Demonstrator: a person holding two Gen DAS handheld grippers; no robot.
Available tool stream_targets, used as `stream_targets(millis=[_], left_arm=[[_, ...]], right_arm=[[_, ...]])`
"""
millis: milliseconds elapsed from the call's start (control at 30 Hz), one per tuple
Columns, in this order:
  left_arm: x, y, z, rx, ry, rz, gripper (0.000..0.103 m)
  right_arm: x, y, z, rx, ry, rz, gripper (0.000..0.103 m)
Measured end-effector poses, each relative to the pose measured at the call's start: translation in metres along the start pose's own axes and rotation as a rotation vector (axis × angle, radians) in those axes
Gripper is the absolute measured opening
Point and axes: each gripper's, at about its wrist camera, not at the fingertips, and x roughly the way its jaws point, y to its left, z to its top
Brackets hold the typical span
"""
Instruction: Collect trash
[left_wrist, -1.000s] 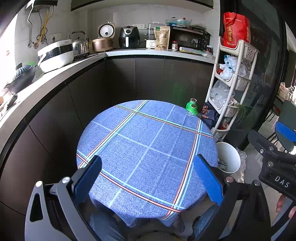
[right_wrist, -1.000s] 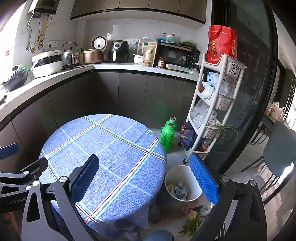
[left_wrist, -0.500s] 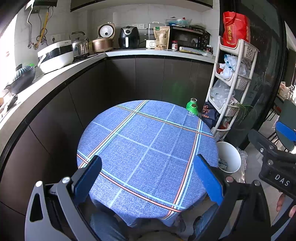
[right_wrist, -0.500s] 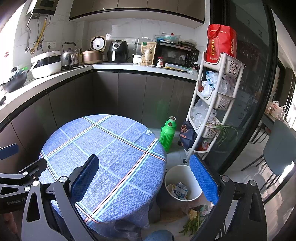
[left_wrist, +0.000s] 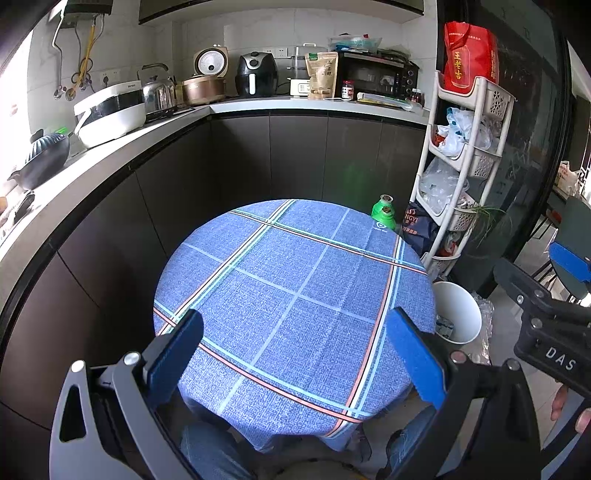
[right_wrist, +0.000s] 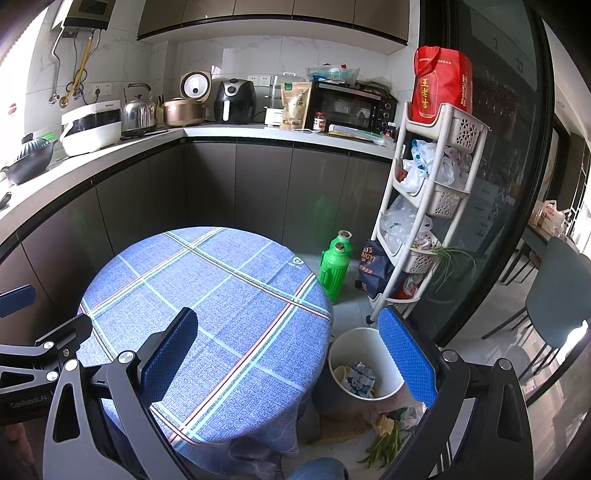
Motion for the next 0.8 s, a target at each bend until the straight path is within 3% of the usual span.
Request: stream_targets(millis=[800], left_arm=[[0.0076,-0.0012,0.0019,0.016,0.005,-0.005,0.099]], right_arm=[[0.0043,-0.0018,-0.0079,0.006,0.008,0.0,0.094]])
